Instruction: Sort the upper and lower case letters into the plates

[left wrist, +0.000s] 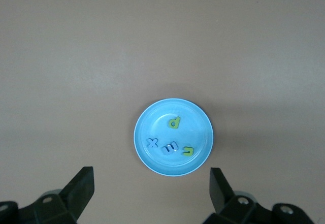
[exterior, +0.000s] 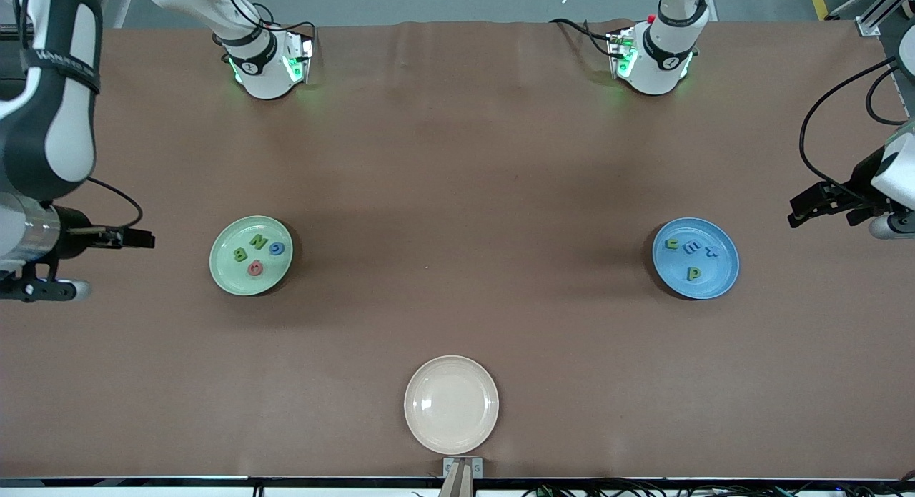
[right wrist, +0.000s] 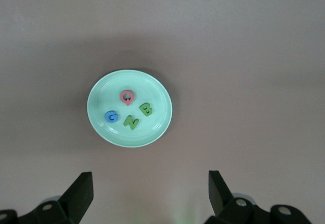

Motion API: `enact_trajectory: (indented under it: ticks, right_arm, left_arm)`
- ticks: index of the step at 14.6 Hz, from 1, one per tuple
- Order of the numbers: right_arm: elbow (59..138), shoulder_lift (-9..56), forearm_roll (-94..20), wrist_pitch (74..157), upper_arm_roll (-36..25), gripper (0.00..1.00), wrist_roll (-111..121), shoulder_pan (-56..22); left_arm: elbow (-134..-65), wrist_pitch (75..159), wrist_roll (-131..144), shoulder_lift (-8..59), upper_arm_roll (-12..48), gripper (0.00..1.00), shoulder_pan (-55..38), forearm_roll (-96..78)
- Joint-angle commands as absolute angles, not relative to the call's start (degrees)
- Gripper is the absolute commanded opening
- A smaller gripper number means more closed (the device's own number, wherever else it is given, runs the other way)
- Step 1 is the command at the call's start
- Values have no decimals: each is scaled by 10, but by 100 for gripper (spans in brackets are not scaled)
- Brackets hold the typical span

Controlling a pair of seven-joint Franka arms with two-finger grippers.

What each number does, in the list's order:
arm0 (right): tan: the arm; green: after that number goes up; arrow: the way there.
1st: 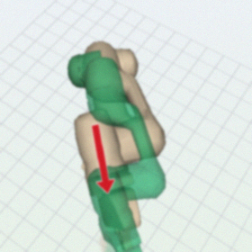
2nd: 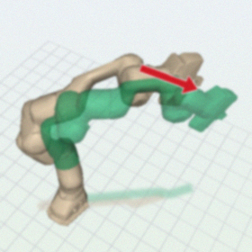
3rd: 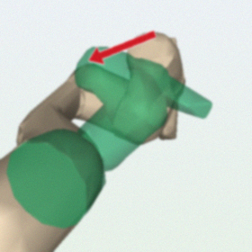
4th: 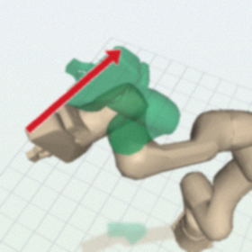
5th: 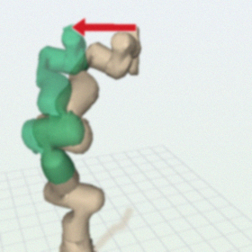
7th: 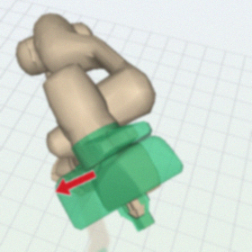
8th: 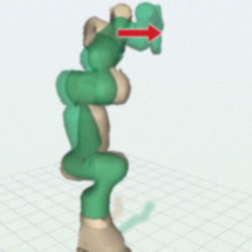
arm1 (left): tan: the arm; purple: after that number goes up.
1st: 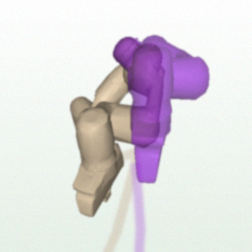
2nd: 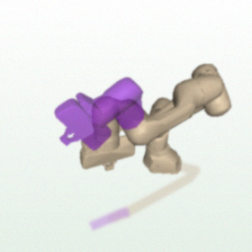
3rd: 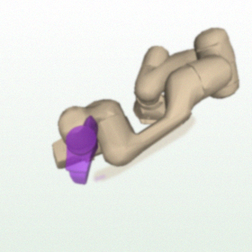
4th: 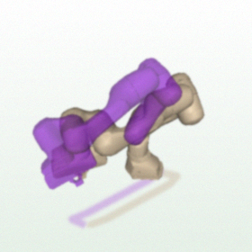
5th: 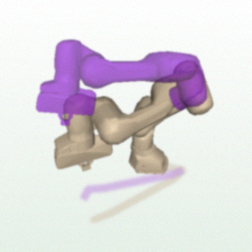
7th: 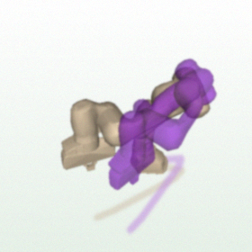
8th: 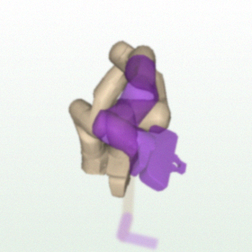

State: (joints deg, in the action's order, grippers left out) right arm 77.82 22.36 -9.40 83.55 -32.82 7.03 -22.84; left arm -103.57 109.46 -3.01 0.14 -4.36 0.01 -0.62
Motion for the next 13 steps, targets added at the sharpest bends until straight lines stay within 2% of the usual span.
enact_trajectory:
  ticks: [1,3,9,13]
  right_arm:
    - [785,185,-87,825,-322,100,76,-217]
    - [788,166,-86,812,-305,100,77,-186]
    - [802,133,-35,817,-136,100,62,-60]
    - [843,109,-30,849,-81,100,35,-22]
  left_arm:
    - [-1037,1087,-40,-25,-50,100,2,-19]
    - [-1025,1080,-38,-33,-48,100,2,-22]
    - [-986,1058,-32,-24,-46,100,-9,-20]
    - [-942,966,-36,-25,-47,100,-2,-22]
